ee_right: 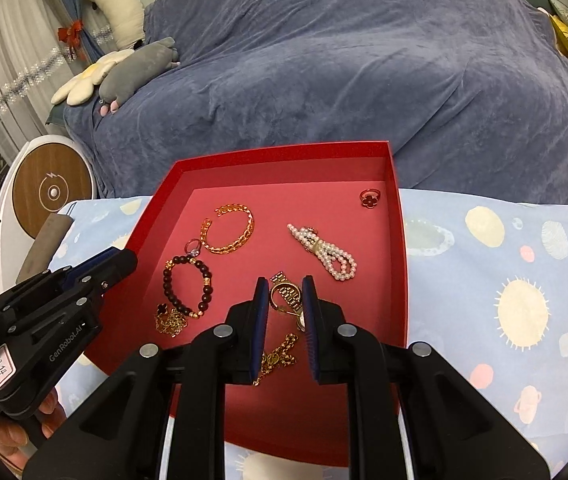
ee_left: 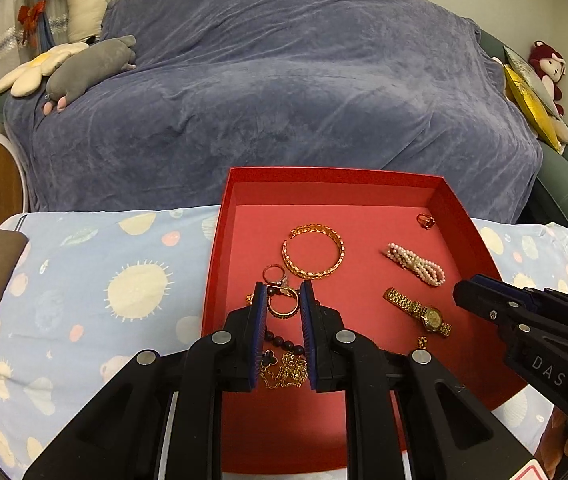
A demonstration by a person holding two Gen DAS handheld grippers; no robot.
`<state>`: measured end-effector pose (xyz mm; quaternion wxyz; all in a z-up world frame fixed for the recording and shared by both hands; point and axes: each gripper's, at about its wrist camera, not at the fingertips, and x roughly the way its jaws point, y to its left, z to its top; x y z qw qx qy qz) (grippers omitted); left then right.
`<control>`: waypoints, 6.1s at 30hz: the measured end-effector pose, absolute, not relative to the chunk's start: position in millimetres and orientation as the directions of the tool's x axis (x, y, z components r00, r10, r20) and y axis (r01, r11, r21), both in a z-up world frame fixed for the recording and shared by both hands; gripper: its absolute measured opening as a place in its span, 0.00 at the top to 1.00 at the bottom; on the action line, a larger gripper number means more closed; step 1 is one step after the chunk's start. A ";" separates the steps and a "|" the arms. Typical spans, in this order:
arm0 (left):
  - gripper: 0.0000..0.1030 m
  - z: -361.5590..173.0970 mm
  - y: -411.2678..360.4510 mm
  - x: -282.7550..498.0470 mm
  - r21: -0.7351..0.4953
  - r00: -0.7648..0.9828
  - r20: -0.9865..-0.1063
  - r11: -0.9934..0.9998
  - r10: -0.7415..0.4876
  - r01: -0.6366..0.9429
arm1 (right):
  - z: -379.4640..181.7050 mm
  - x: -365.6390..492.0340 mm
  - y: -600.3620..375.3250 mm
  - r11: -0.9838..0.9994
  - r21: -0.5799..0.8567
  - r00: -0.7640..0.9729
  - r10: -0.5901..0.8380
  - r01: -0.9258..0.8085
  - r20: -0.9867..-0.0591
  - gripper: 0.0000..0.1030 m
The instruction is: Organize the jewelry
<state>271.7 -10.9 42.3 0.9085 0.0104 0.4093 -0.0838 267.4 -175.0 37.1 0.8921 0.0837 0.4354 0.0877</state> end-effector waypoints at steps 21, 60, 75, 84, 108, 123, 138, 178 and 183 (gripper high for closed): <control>0.36 65.0 -16.8 248.8 0.004 0.697 -0.712 0.992 -0.086 0.126 | 67.5 230.6 -168.4 0.973 0.213 0.669 0.217 -0.090 -0.711 0.51; 0.19 47.7 0.8 113.9 0.030 0.688 -0.724 0.993 -0.057 0.113 | 53.5 89.6 -164.8 0.992 0.118 0.701 0.111 -0.038 -0.705 0.13; 0.18 47.5 2.9 110.9 0.023 0.681 -0.730 0.994 -0.053 0.102 | 56.3 84.8 -162.9 0.993 0.111 0.711 0.101 -0.033 -0.696 0.13; 0.18 47.0 3.5 110.1 0.024 0.680 -0.731 0.995 -0.052 0.101 | 54.9 83.9 -162.5 0.993 0.110 0.711 0.098 -0.029 -0.697 0.11; 0.18 46.4 4.0 110.0 0.023 0.679 -0.732 0.995 -0.051 0.100 | 53.7 82.6 -162.5 0.993 0.115 0.713 0.099 -0.027 -0.694 0.11; 0.18 46.5 4.7 109.6 0.024 0.681 -0.731 0.995 -0.048 0.097 | 53.6 82.6 -162.7 0.993 0.116 0.713 0.100 -0.027 -0.694 0.11; 0.18 46.9 5.6 108.4 0.025 0.683 -0.729 0.996 -0.044 0.091 | 53.2 82.6 -163.1 0.993 0.116 0.714 0.100 -0.026 -0.693 0.11; 0.18 45.1 5.5 106.5 0.012 0.688 -0.725 0.997 -0.041 0.072 | 52.8 82.2 -163.4 0.993 0.119 0.714 0.101 -0.026 -0.693 0.11; 0.18 45.3 4.9 106.0 0.019 0.689 -0.724 0.997 -0.035 0.071 | 52.9 82.2 -163.3 0.993 0.117 0.714 0.099 -0.025 -0.693 0.11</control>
